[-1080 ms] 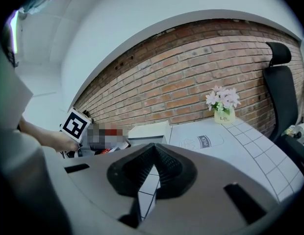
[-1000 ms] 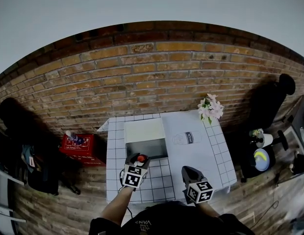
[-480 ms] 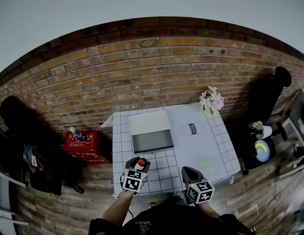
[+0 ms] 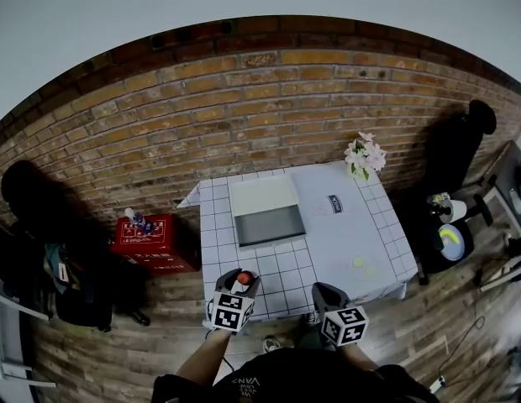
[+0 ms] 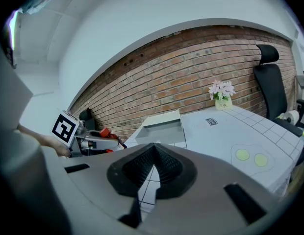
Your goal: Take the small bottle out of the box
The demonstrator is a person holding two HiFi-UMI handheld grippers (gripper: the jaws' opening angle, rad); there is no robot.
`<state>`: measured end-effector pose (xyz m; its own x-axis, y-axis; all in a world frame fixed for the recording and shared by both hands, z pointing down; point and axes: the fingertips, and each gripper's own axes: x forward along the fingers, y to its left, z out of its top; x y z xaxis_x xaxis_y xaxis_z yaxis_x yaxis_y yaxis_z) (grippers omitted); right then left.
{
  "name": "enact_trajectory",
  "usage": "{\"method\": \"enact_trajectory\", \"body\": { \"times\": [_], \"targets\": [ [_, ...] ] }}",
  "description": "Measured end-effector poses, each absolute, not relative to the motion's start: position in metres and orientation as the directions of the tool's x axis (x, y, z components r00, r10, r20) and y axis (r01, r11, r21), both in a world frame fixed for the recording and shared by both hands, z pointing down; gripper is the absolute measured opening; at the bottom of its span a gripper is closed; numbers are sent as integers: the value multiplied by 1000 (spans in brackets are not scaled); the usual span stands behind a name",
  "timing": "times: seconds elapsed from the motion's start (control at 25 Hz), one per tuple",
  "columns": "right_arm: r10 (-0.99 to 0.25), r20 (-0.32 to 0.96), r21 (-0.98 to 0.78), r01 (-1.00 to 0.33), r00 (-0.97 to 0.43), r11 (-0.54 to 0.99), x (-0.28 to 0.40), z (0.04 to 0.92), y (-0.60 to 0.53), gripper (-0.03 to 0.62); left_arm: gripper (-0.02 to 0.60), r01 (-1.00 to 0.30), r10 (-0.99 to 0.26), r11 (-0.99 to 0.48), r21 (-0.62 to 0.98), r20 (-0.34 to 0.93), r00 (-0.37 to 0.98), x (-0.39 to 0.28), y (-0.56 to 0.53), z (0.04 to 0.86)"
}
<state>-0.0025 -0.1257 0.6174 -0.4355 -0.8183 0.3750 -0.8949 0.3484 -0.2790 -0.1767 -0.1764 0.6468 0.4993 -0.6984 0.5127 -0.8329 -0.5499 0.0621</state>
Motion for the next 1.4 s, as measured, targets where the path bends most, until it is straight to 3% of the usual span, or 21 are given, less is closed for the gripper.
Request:
{"method": "enact_trajectory", "body": {
  "times": [0.44, 1.4],
  "targets": [
    [-794, 367, -280, -872, -484, 402, -7, 616, -124, -2, 224, -868, -727, -490, 79, 513, 457, -184, -149, 649],
    [-694, 355, -231, -779, -626, 584, 70, 598, -107, -2, 224, -959, -830, -266, 99, 483, 280, -118, -83, 634]
  ]
}}
